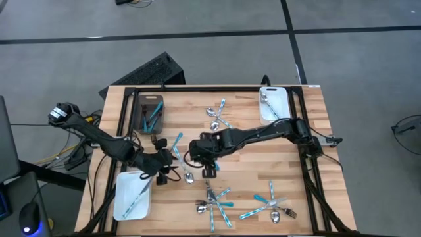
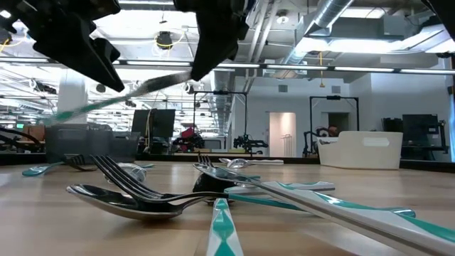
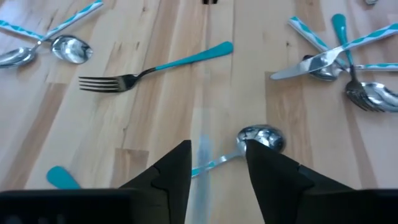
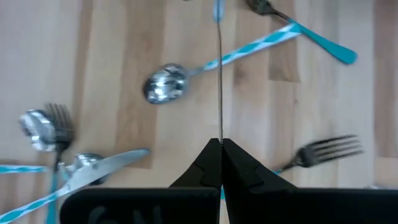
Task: Sort silverware by color (type)
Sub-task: Put the blue patterned table knife into the bottom left white bin
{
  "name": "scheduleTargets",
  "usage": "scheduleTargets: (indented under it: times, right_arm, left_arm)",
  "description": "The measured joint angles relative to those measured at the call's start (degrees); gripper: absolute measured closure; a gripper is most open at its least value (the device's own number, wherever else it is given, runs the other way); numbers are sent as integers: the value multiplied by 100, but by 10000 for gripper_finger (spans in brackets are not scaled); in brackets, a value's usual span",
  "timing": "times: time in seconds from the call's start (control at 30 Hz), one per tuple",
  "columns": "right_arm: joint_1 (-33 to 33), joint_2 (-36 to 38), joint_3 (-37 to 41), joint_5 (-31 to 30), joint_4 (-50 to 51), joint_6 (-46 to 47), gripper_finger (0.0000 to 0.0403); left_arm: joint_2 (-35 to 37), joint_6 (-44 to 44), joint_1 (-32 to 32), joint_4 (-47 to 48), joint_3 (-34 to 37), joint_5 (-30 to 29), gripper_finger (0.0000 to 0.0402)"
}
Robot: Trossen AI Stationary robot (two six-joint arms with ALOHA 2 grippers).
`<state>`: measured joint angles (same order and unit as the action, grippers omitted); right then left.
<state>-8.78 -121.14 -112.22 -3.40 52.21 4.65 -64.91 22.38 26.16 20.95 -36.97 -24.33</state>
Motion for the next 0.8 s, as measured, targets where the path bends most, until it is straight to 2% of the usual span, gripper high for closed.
scheduleTargets:
  times: [0.27, 0.47, 0.57, 0.73, 0.8]
  right_arm:
    - [-13, 0, 0, -71, 62, 2, 380]
    - [-175, 27, 0, -280, 65, 0, 380]
    - [-240, 46, 0, -283, 58, 0, 380]
    - [-275, 46, 0, -347, -25, -15, 369]
    - [-271, 46, 0, -403, -116, 26, 358]
  left_arm:
    - [-72, -39, -147, 5, -4, 41, 253]
    - [-352, -64, -215, -65, -3, 482, 259]
    - [-441, -69, -215, -136, -2, 429, 287]
    - [-439, 8, -210, -94, -3, 339, 380]
    - [-363, 212, -193, 29, -2, 354, 387]
